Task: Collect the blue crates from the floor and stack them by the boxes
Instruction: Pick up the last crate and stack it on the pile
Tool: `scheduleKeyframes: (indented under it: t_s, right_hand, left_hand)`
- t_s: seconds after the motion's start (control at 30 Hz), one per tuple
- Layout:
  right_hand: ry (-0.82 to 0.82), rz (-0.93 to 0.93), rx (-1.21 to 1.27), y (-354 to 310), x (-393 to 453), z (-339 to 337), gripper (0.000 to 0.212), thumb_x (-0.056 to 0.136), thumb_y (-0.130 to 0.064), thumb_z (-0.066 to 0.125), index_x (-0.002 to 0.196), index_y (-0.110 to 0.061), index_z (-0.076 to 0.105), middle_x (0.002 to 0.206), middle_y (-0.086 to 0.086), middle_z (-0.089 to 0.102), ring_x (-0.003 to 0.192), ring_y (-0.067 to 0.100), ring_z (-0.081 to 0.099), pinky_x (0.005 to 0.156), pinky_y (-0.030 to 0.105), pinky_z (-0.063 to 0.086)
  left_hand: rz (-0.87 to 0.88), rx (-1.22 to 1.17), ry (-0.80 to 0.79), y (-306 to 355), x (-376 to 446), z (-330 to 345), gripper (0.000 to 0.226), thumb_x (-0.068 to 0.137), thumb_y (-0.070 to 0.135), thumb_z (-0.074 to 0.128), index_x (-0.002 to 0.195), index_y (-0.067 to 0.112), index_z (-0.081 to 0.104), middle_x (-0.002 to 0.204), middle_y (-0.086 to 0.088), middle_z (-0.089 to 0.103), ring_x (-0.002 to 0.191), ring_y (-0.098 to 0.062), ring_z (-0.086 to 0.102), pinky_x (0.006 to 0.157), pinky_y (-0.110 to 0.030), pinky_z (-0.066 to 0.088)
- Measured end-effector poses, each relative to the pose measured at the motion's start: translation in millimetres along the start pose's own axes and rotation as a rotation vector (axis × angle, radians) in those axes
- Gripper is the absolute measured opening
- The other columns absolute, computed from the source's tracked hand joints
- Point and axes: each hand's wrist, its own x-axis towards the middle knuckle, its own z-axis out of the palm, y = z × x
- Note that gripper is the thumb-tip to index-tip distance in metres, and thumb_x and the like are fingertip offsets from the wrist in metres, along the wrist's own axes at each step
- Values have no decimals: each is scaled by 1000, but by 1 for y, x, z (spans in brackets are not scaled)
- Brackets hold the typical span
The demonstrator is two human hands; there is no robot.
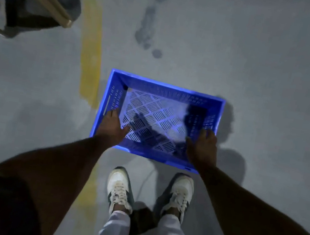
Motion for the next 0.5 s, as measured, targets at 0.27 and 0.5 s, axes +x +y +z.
scheduleKeyframes:
  t_s: [0.27,0.5]
  right_hand:
    - [113,85,-167,35,59,62,61,86,-40,53,127,5,48,143,34,34,136,47,26,113,51,25]
    - [167,281,-230,39,64,77,37,81,-22,63,107,4,58,130,34,45,105,44,51,87,49,39]
  left_hand:
    - [-27,36,142,-34,59,56,73,81,33,72,139,2,40,160,-22,-2,135,-42,39,106,-44,39]
    - [-336,-106,180,-47,88,64,58,79,32,73,126,6,50,155,-21,13,115,-47,52,99,-44,43]
